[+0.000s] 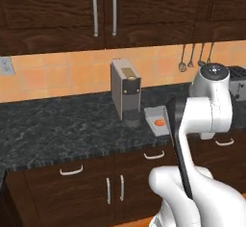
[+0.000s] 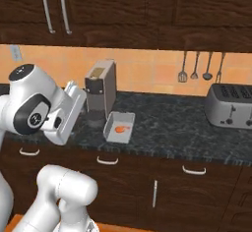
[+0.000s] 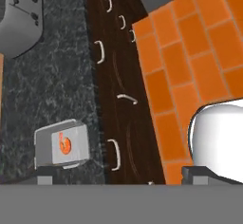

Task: Take the meat container that has the shrimp and place it on the second highest rack of the freezer. Then take the vegetable container that has the sweet potato and bell pepper and place it on the highest rack of the freezer.

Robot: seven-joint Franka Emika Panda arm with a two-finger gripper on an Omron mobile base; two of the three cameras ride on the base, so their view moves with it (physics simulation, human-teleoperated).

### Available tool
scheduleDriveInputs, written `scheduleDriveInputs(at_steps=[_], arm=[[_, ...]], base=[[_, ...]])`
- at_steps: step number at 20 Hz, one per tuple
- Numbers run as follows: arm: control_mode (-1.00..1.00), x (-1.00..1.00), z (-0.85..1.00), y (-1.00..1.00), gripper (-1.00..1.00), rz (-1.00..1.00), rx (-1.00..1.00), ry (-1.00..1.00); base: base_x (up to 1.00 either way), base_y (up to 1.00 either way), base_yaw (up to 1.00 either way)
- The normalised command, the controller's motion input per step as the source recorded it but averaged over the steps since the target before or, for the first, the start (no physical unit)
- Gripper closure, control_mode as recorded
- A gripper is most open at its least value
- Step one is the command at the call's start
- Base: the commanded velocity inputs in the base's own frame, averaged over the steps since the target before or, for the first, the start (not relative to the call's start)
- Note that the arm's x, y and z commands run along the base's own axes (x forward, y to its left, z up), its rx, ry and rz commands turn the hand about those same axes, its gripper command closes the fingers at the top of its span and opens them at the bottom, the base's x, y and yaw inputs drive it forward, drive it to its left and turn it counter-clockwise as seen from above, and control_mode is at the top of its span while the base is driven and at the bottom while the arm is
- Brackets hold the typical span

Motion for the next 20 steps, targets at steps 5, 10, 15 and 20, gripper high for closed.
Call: scheduleDriveInputs(at_steps=[5, 10, 15, 20], arm=[[-1.0, 0.23, -0.08, 0.0, -1.0, 0.02, 0.01, 0.11], [-1.0, 0.06, -0.73, -0.24, -1.0, 0.55, 0.1, 0.29], [-1.0, 0.16, -0.6, -0.65, -1.0, 0.62, 0.04, -0.01], [-1.0, 0.6, -0.16, -0.6, -1.0, 0.37, 0.09, -0.13]], base=[[0.35, 0.0, -0.09], [0.0, 0.0, 0.0], [0.0, 0.0, 0.0], [0.0, 0.0, 0.0]])
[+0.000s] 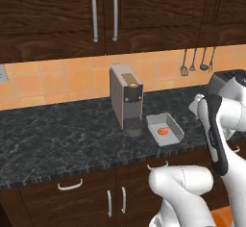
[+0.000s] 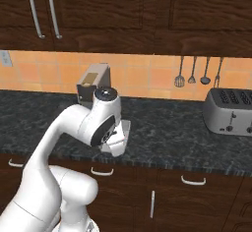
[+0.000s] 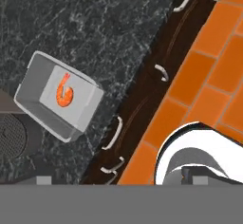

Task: Take the meat container that has the shrimp and place it on the second highest rack of the freezer. Then take the vegetable container that has the sweet potato and bell pepper and place it on the highest rack of the freezer.

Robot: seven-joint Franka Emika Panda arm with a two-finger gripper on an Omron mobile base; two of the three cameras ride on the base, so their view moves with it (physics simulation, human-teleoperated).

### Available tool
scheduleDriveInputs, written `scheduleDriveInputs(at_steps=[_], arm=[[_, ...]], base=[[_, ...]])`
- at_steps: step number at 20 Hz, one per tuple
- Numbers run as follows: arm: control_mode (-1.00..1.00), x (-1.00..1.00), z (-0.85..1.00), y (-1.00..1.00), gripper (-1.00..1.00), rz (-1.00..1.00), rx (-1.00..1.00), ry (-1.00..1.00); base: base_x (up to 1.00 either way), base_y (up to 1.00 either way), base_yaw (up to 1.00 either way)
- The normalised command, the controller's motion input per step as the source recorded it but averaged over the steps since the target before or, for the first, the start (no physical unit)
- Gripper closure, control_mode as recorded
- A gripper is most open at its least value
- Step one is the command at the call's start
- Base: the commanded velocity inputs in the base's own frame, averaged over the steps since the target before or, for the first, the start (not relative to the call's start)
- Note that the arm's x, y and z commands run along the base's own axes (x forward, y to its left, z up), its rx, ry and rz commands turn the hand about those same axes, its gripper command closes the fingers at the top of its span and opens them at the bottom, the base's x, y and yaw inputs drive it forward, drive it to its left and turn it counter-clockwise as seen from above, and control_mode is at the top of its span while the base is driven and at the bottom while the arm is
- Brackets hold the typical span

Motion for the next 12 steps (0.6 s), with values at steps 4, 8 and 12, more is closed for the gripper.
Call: scheduleDriveInputs(at_steps=[4, 8, 12], arm=[[-1.0, 0.88, -0.3, 0.24, -1.0, 0.08, -0.01, 0.2], [-1.0, 0.33, -0.43, 0.28, -1.0, 0.05, -0.06, 0.18], [-1.0, 0.33, -0.83, -0.04, -1.0, 0.06, -0.06, 0.08]], base=[[0.0, 0.0, 0.0], [0.0, 0.0, 0.0], [0.0, 0.0, 0.0]])
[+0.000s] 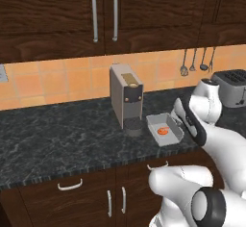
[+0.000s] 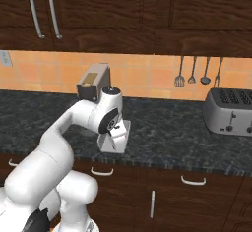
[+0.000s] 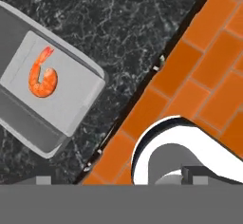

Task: Take the meat container that has the shrimp and place it on the second highest rack of the freezer. Then take the vegetable container that has the sweet potato and bell pepper and place it on the highest rack of the freezer.

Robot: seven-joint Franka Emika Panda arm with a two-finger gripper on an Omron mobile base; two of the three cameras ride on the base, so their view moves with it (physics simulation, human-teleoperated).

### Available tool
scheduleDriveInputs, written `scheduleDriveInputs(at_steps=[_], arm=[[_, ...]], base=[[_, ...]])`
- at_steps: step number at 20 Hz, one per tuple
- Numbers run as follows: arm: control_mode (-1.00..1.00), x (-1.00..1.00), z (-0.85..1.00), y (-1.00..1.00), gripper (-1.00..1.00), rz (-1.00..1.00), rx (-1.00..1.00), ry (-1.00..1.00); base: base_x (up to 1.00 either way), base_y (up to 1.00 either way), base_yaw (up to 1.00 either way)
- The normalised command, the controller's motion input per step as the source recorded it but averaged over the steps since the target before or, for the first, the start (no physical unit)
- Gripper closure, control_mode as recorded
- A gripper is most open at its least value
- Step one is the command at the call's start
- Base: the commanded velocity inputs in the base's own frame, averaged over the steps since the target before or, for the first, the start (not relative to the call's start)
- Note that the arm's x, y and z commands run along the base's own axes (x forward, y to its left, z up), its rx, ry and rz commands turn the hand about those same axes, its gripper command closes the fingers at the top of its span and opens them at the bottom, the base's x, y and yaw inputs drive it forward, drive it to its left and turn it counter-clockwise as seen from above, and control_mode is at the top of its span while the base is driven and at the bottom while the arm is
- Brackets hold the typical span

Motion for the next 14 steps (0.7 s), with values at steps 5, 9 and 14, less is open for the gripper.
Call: scheduleDriveInputs(at_steps=[5, 9, 14], arm=[[-1.0, 0.67, -0.57, -0.23, -1.0, 0.0, -0.02, 0.0], [-1.0, 0.55, -0.46, -0.02, -1.0, 0.0, 0.0, 0.09], [-1.0, 0.47, -0.48, 0.0, -1.0, 0.0, 0.0, 0.13]], base=[[0.0, 0.0, 0.0], [0.0, 0.0, 0.0], [0.0, 0.0, 0.0]])
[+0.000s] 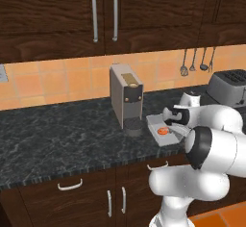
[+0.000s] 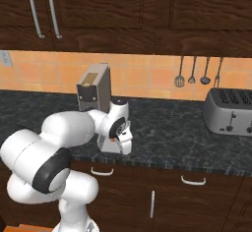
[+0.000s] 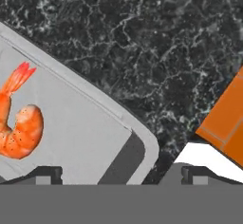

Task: Take the meat container that has the shrimp and place it on the second highest rack of the freezer. Then take the vegetable container that has the sweet potato and bell pepper and place it on the highest rack of the freezer.

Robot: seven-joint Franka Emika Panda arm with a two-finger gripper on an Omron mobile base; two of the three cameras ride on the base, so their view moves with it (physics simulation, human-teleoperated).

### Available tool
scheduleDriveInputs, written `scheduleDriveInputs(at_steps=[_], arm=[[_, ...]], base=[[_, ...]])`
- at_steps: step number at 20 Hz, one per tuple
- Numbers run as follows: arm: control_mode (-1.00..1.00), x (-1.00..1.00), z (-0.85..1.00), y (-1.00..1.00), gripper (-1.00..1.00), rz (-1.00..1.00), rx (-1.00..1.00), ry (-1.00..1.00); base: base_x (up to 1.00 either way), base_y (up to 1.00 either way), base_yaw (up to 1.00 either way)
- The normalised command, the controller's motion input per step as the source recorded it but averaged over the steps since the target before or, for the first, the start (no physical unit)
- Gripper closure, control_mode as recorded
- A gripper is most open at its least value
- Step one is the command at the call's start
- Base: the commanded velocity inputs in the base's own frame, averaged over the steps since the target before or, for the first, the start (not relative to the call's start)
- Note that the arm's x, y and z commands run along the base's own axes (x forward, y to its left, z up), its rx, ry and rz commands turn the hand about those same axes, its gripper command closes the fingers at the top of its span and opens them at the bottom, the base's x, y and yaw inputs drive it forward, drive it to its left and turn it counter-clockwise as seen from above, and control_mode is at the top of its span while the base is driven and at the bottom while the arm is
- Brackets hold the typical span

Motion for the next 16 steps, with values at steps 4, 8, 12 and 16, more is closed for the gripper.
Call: scheduleDriveInputs(at_steps=[4, 8, 12, 16], arm=[[-1.0, 0.27, -0.35, 0.0, -1.0, 0.0, 0.0, 0.06], [-1.0, 0.0, -0.34, 0.0, 1.0, 0.0, 0.0, 0.01], [-1.0, 0.0, -0.04, 0.0, 1.0, 0.0, 0.0, 0.0], [-1.0, 0.0, 0.0, 0.0, 1.0, 0.0, 0.0, 0.0]], base=[[0.0, 0.0, 0.0], [0.0, 0.0, 0.0], [0.0, 0.0, 0.0], [0.0, 0.0, 0.0]])
